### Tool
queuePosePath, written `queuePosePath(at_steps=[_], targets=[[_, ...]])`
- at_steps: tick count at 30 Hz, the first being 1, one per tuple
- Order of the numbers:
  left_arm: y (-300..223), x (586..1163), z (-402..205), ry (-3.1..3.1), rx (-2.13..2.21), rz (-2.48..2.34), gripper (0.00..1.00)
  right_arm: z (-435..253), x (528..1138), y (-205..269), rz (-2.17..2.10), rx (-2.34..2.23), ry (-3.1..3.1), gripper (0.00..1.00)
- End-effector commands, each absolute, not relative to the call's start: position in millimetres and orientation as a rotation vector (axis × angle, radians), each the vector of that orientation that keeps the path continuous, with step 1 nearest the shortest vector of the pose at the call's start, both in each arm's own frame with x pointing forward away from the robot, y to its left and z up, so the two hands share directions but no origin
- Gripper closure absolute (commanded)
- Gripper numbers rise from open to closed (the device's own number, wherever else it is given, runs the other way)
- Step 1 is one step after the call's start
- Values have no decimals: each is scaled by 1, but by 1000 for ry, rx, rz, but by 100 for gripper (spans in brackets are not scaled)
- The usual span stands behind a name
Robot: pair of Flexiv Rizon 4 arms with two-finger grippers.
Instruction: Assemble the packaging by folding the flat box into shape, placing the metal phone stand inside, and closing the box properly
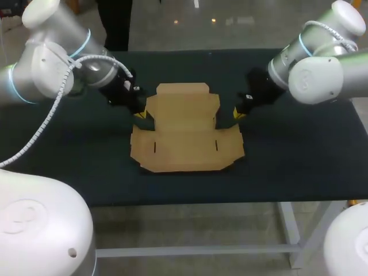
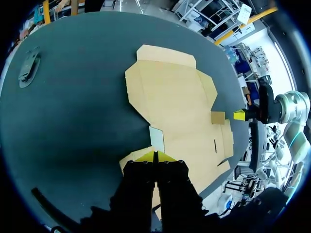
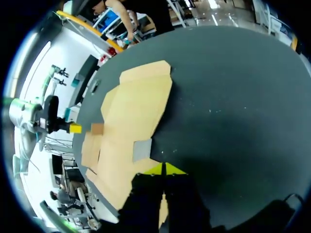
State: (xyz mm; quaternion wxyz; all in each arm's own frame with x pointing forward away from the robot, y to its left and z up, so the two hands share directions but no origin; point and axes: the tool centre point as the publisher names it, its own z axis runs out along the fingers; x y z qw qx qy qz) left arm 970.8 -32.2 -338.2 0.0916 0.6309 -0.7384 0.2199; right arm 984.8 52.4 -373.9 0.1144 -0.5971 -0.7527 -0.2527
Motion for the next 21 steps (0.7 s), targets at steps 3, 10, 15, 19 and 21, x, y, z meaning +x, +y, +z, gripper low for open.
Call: queuePosePath(at_steps=[3,10,15,19,21], targets=[[-19,945,-322,-2184,1917,679,100,-364,972,34,-771,-1715,-2175,100],[-10,928,-316,-2148,1956,680,100,-359,957,22,-786,-1708,-2158,100],[-2,914,-313,-2116,1988,692,100,-358,947,19,-784,-1705,-2156,100],[3,905,-314,-2094,2000,701,100,-357,940,15,-785,-1707,-2155,100],[6,903,-314,-2088,1996,701,100,-358,937,13,-782,-1710,-2152,100]])
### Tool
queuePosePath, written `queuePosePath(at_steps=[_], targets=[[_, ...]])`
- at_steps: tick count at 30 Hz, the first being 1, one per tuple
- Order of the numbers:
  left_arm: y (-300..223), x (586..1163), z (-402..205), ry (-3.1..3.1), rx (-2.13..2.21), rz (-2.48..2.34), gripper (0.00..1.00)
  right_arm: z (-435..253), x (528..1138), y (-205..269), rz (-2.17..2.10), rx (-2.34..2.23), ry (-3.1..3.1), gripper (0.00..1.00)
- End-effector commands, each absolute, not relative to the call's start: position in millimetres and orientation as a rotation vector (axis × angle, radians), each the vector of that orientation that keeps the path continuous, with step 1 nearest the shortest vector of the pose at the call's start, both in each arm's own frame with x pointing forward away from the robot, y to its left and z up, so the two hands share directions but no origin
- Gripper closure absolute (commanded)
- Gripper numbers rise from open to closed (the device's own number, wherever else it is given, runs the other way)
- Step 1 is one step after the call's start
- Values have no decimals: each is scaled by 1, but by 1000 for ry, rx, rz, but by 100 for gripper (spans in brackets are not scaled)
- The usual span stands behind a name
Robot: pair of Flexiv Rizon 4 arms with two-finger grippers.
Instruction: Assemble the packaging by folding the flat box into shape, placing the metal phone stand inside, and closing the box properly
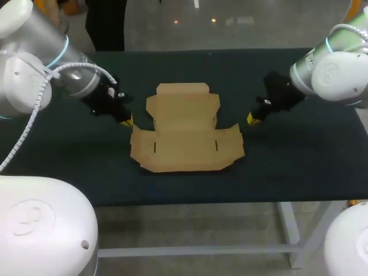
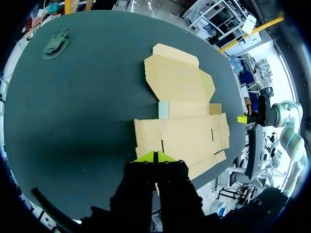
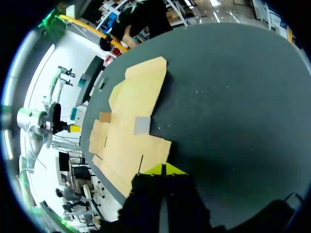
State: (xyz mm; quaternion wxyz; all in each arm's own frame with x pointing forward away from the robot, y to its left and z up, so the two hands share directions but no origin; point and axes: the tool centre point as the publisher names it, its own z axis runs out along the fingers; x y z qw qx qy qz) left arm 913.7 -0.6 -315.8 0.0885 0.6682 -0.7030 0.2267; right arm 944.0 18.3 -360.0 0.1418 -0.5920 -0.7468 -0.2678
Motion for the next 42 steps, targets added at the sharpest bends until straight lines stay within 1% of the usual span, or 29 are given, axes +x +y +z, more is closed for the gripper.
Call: queuePosePath(at_steps=[1,15,25,34,42], targets=[[8,902,-314,-2079,1999,705,100,-357,935,12,-781,-1711,-2151,100],[21,874,-303,-2045,2025,729,100,-343,906,4,-796,-1729,-2126,100],[32,841,-314,-1973,2056,740,100,-347,879,5,-798,-1718,-2124,100],[25,805,-329,-1923,2073,701,100,-352,849,4,-816,-1711,-2138,100],[18,785,-339,-1899,2073,668,100,-359,824,4,-794,-1776,-2100,100]])
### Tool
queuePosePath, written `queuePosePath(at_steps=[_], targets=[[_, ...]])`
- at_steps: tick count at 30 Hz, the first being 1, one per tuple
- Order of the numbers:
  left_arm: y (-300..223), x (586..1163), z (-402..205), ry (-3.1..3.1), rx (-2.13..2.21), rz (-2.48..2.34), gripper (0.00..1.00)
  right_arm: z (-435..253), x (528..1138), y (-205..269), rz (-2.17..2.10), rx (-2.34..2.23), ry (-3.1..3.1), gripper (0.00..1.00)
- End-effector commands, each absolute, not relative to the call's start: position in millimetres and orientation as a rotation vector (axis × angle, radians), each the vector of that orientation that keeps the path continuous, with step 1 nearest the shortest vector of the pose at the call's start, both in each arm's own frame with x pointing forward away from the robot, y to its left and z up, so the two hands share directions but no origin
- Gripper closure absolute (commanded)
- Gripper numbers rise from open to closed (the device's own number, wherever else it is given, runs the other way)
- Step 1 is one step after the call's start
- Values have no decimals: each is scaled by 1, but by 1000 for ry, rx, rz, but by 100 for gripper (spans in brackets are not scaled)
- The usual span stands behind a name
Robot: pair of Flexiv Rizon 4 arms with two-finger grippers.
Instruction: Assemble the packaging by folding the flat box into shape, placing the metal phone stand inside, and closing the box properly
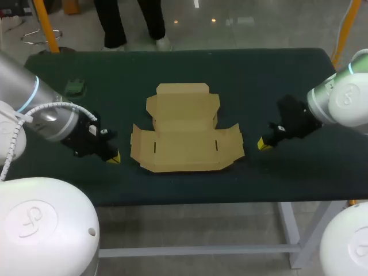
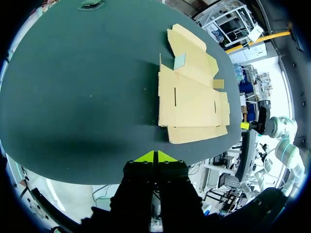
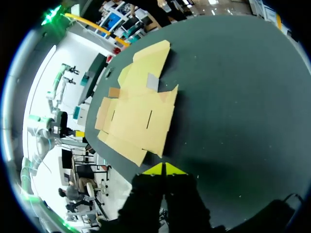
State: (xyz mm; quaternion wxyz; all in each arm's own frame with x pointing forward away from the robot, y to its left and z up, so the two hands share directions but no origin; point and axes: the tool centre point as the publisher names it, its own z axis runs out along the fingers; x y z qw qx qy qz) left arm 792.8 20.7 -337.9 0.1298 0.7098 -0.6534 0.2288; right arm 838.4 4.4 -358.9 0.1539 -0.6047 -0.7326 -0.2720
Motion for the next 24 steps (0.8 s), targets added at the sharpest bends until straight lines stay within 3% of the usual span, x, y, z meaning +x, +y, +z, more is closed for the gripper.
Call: queuePosePath(at_steps=[1,24], targets=[[17,783,-340,-1897,2073,664,100,-359,821,4,-796,-1792,-2093,100],[14,775,-347,-1920,2024,643,100,-367,800,2,-828,-1870,-1978,100]])
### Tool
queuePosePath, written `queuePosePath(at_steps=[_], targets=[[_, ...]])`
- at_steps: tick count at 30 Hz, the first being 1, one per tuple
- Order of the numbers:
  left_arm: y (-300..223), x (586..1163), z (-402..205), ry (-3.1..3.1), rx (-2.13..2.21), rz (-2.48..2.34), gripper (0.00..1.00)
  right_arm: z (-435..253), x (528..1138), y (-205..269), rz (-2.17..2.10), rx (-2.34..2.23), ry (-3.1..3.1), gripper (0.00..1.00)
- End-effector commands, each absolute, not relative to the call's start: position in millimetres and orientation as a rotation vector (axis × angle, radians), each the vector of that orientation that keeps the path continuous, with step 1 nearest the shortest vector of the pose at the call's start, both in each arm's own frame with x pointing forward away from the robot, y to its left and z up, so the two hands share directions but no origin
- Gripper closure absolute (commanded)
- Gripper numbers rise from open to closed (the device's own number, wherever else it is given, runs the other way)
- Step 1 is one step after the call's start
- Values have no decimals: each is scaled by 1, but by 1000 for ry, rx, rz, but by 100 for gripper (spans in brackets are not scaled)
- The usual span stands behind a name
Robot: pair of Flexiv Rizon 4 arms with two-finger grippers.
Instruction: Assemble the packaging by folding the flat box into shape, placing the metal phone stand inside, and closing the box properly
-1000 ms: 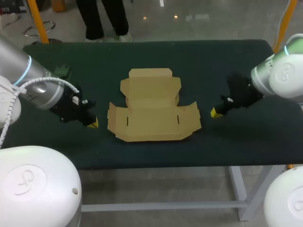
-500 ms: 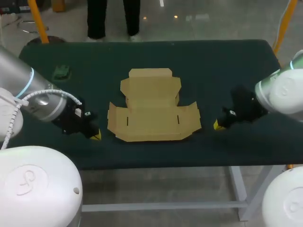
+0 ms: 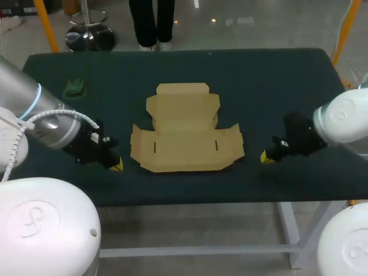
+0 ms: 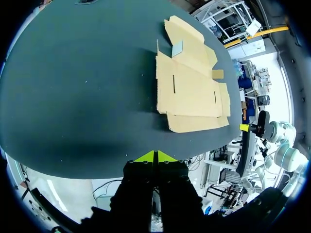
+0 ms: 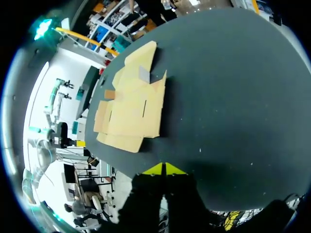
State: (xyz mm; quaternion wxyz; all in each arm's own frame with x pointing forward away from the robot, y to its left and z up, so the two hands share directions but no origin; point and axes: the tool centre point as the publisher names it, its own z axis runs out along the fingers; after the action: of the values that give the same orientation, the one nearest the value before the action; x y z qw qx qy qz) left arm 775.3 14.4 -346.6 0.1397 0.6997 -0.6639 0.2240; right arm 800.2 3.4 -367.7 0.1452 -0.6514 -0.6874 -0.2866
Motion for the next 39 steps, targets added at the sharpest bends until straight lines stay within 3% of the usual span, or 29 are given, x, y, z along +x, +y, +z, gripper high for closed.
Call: queuePosePath(at_steps=[1,39], targets=[[10,779,-350,-1928,2013,621,100,-367,800,2,-828,-1870,-1978,100],[-3,808,-399,-1779,1974,492,100,-408,820,49,-711,-1778,-1862,100]])
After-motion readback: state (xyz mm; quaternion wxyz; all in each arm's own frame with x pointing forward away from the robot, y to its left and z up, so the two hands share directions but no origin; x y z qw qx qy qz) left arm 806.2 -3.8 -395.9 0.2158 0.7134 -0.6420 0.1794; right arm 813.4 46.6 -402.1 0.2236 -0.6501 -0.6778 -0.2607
